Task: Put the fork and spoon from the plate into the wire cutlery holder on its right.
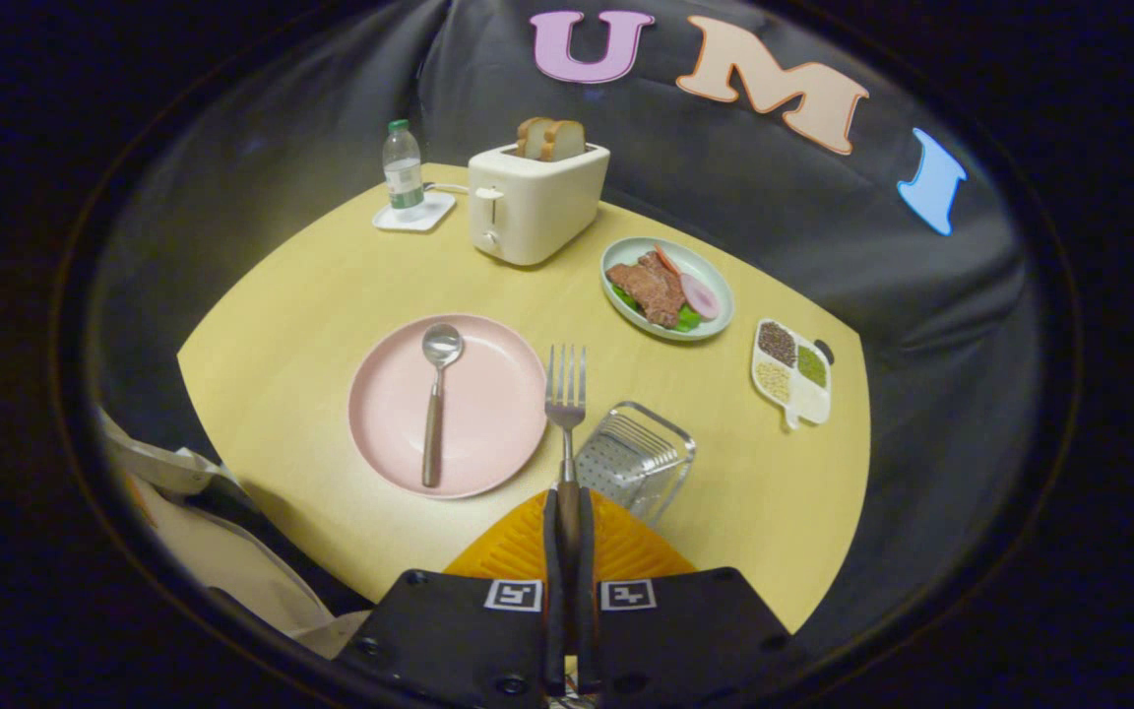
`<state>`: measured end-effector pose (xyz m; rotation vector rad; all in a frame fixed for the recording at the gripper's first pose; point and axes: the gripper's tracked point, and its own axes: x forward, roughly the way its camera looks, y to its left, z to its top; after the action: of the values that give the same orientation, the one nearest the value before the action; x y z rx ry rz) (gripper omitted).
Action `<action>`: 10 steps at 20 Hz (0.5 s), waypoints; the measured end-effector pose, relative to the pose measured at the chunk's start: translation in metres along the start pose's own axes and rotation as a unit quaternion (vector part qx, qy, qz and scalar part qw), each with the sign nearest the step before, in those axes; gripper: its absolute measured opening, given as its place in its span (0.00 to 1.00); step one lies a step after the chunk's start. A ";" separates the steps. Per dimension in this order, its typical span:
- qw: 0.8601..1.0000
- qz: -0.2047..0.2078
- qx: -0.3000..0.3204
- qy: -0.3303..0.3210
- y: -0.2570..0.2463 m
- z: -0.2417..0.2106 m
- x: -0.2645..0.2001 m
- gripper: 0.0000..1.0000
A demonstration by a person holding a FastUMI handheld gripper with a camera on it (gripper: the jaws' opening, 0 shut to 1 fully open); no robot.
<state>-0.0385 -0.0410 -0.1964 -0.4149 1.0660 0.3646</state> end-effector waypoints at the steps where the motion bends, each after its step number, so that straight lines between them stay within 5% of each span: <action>1: 1.000 -0.004 -0.010 0.003 -0.007 -0.003 -0.003 0.08; 10: 0.996 -0.005 -0.055 0.075 -0.046 -0.047 0.000 0.08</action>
<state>-0.0527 -0.1042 -0.2090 -0.5520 1.1932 0.3885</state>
